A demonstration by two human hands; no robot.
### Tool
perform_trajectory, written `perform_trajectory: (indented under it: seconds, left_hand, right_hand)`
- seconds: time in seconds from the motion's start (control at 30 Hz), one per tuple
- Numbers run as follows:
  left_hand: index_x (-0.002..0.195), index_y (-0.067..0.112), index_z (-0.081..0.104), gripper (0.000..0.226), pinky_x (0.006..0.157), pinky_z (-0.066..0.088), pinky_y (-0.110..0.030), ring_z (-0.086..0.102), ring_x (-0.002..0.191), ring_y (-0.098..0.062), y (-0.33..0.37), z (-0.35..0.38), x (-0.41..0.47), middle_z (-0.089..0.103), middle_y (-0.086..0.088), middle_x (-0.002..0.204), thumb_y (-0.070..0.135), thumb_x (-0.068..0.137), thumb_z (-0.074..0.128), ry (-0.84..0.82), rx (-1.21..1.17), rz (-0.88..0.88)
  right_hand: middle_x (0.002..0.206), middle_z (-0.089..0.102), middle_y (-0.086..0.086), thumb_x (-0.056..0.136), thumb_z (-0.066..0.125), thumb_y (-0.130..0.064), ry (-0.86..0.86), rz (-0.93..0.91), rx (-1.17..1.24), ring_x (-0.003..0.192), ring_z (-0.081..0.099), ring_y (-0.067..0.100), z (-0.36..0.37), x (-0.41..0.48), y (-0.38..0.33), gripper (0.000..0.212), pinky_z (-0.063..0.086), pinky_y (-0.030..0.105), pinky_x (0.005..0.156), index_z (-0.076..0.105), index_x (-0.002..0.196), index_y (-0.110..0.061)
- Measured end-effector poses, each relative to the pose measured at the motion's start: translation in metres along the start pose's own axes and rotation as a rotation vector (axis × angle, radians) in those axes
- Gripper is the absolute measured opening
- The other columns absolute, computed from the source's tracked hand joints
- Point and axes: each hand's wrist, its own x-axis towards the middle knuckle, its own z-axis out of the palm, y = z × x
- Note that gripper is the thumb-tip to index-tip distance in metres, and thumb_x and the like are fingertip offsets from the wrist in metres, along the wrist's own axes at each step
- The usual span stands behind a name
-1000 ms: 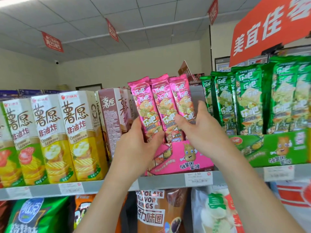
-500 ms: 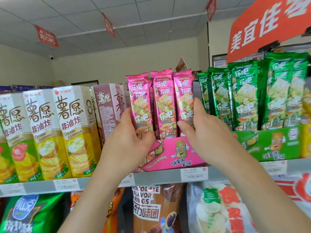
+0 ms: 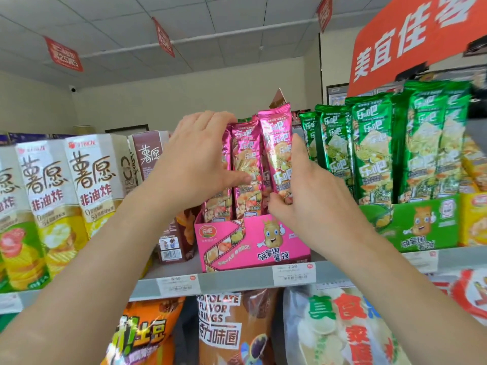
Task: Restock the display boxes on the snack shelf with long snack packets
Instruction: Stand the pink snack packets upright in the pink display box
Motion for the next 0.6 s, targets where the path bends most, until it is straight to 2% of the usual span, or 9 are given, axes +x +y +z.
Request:
perform_trajectory:
  seconds: [0.07, 0.2, 0.3, 0.4, 0.43, 0.5, 0.57, 0.6]
  left_hand:
    - [0.138, 0.017, 0.043, 0.094, 0.099, 0.024, -0.023, 0.035, 0.126, -0.018, -0.004, 0.001, -0.002, 0.048, -0.001, 0.134, 0.049, 0.060, 0.085, 0.002, -0.066, 0.023]
    - [0.138, 0.019, 0.041, 0.094, 0.102, 0.028, -0.027, 0.035, 0.127, -0.017, -0.014, -0.002, 0.000, 0.047, 0.000, 0.135, 0.051, 0.060, 0.084, -0.070, -0.080, 0.058]
    - [0.144, 0.022, 0.036, 0.097, 0.106, 0.029, -0.029, 0.037, 0.131, -0.016, -0.014, -0.010, 0.007, 0.046, 0.003, 0.142, 0.071, 0.065, 0.066, -0.058, -0.105, 0.050]
    - [0.150, 0.023, 0.029, 0.083, 0.106, 0.032, -0.035, 0.039, 0.136, -0.019, -0.002, -0.012, 0.023, 0.045, 0.002, 0.149, 0.067, 0.084, 0.052, 0.010, -0.039, 0.085]
    - [0.150, 0.024, 0.029, 0.079, 0.105, 0.036, -0.039, 0.042, 0.135, -0.021, 0.003, -0.011, 0.028, 0.047, 0.002, 0.148, 0.065, 0.087, 0.050, -0.013, 0.018, 0.096]
    - [0.146, 0.029, 0.037, 0.066, 0.094, 0.046, -0.040, 0.054, 0.123, -0.024, 0.009, -0.008, 0.036, 0.058, 0.003, 0.136, 0.062, 0.090, 0.051, -0.098, 0.084, 0.113]
    - [0.140, 0.029, 0.045, 0.054, 0.085, 0.048, -0.037, 0.060, 0.112, -0.025, 0.012, -0.007, 0.038, 0.064, 0.004, 0.124, 0.053, 0.092, 0.056, -0.135, 0.052, 0.136]
    - [0.139, 0.027, 0.046, 0.053, 0.087, 0.047, -0.037, 0.059, 0.113, -0.026, 0.012, -0.007, 0.036, 0.064, 0.002, 0.125, 0.048, 0.092, 0.060, -0.123, 0.045, 0.147]
  right_hand:
    - [0.075, 0.052, -0.002, 0.091, 0.058, -0.035, 0.007, -0.016, -0.029, 0.056, 0.051, 0.019, 0.002, -0.002, 0.000, 0.085, 0.030, 0.031, 0.045, 0.005, 0.152, -0.009]
    - [0.058, 0.045, -0.008, 0.093, 0.057, -0.038, -0.070, -0.016, 0.004, 0.046, 0.043, 0.006, 0.002, 0.001, 0.003, 0.087, 0.027, 0.023, 0.038, 0.000, 0.154, -0.011]
    - [0.057, 0.045, -0.009, 0.096, 0.053, -0.044, -0.062, -0.044, -0.035, 0.044, 0.042, 0.004, 0.001, -0.002, 0.002, 0.089, 0.024, 0.020, 0.037, -0.006, 0.154, -0.010]
    - [0.062, 0.039, -0.011, 0.098, 0.046, -0.048, -0.020, -0.070, -0.065, 0.047, 0.035, 0.003, 0.004, -0.008, 0.000, 0.084, 0.021, 0.021, 0.039, -0.004, 0.154, -0.009]
    - [0.063, 0.036, -0.011, 0.098, 0.043, -0.049, -0.009, -0.072, -0.074, 0.048, 0.034, 0.003, 0.006, -0.009, 0.001, 0.082, 0.020, 0.021, 0.040, -0.001, 0.154, -0.008]
    - [0.066, 0.037, -0.011, 0.099, 0.038, -0.050, -0.010, -0.072, -0.112, 0.052, 0.040, 0.009, 0.007, -0.011, 0.003, 0.077, 0.021, 0.021, 0.042, 0.005, 0.154, -0.006]
    - [0.078, 0.051, -0.005, 0.101, 0.035, -0.046, 0.001, -0.089, -0.178, 0.069, 0.055, 0.018, 0.004, -0.016, 0.004, 0.068, 0.035, 0.024, 0.051, 0.021, 0.152, -0.004]
    - [0.086, 0.059, 0.000, 0.101, 0.038, -0.042, 0.043, -0.102, -0.205, 0.079, 0.061, 0.022, 0.000, -0.020, 0.006, 0.060, 0.042, 0.029, 0.058, 0.036, 0.146, -0.003]
